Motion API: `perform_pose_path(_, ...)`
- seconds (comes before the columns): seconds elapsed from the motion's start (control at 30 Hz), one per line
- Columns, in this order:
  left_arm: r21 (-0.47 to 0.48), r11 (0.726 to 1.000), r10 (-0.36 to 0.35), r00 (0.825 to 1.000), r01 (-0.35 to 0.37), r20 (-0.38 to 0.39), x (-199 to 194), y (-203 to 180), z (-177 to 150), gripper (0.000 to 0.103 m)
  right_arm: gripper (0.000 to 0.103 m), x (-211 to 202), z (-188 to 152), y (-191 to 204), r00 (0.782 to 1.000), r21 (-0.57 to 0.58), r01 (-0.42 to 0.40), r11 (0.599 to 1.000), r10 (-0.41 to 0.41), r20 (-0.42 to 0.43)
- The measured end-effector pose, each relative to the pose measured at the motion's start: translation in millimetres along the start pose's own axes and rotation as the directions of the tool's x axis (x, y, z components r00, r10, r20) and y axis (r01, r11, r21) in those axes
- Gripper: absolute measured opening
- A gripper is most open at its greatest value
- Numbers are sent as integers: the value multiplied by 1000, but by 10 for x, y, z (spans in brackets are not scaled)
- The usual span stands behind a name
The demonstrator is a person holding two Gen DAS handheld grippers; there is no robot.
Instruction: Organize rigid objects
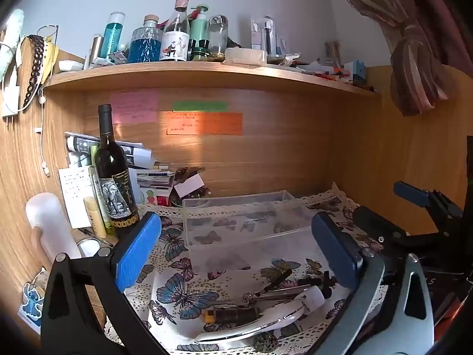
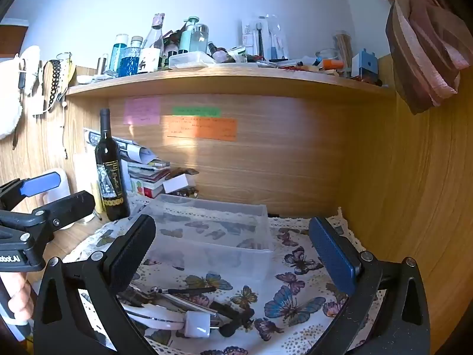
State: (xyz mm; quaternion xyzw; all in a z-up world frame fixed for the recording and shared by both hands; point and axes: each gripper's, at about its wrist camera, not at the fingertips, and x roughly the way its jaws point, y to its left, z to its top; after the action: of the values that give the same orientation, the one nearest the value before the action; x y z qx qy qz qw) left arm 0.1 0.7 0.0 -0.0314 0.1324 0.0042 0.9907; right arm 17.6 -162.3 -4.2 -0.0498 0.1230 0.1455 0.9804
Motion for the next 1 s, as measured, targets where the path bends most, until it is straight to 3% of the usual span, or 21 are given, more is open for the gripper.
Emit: perform_pose_path(1.0, 10, 1000, -8, 1000, 8, 8, -7, -59, 17, 103, 103, -17, -16, 28, 1000, 2, -12, 1000, 12, -3)
